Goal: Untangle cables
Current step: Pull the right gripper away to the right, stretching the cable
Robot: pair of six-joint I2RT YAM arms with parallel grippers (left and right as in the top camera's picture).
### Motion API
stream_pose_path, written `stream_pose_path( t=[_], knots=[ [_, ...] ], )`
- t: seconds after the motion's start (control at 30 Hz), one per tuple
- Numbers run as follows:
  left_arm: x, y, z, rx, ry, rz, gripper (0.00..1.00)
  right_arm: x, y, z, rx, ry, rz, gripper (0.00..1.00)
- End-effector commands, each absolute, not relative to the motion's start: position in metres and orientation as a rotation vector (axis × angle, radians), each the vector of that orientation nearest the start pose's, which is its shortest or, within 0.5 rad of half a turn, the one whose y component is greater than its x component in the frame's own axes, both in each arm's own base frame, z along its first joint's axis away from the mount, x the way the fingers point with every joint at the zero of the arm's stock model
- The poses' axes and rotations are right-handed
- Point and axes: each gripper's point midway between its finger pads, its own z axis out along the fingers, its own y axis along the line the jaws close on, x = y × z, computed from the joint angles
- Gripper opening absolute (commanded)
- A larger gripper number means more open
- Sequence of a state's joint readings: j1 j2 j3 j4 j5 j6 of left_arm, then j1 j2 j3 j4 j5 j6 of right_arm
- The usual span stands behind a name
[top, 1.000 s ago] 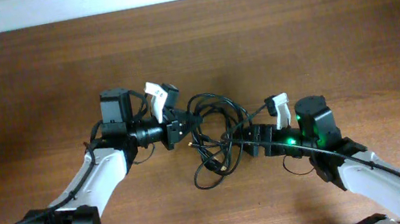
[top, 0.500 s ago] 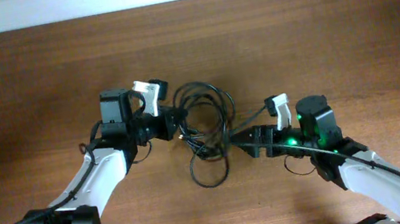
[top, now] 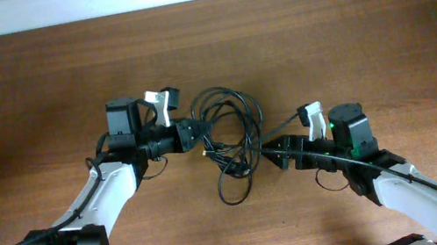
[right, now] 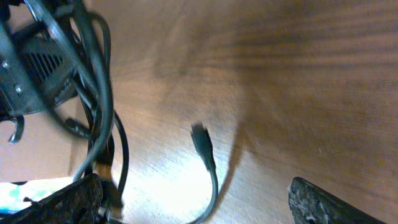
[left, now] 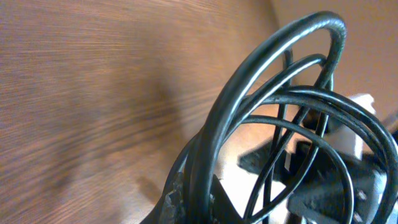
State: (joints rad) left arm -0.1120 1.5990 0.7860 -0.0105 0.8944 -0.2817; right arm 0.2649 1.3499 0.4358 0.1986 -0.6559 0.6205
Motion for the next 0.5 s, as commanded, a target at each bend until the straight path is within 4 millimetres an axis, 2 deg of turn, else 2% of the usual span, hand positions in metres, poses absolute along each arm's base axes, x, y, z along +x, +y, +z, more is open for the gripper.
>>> stream_pose_path(
  t=[0.0, 0.13, 0.47],
  knots=[
    [0.334, -0.184, 0.120, 0.348, 2.252, -1.376, 0.00, 0.287, 0.185, 0.083, 0.020, 2.354, 1.183, 0.95],
    [0.333, -0.185, 0.121, 0.355, 2.248, -1.384, 0.00, 0.288, 0.193, 0.097, -0.044, 2.293, 1.245, 0.94],
    [0.333, -0.185, 0.121, 0.387, 2.233, -1.369, 0.00, 0.295, 0.192, 0.102, -0.048, 2.253, 1.221, 0.94]
  ],
)
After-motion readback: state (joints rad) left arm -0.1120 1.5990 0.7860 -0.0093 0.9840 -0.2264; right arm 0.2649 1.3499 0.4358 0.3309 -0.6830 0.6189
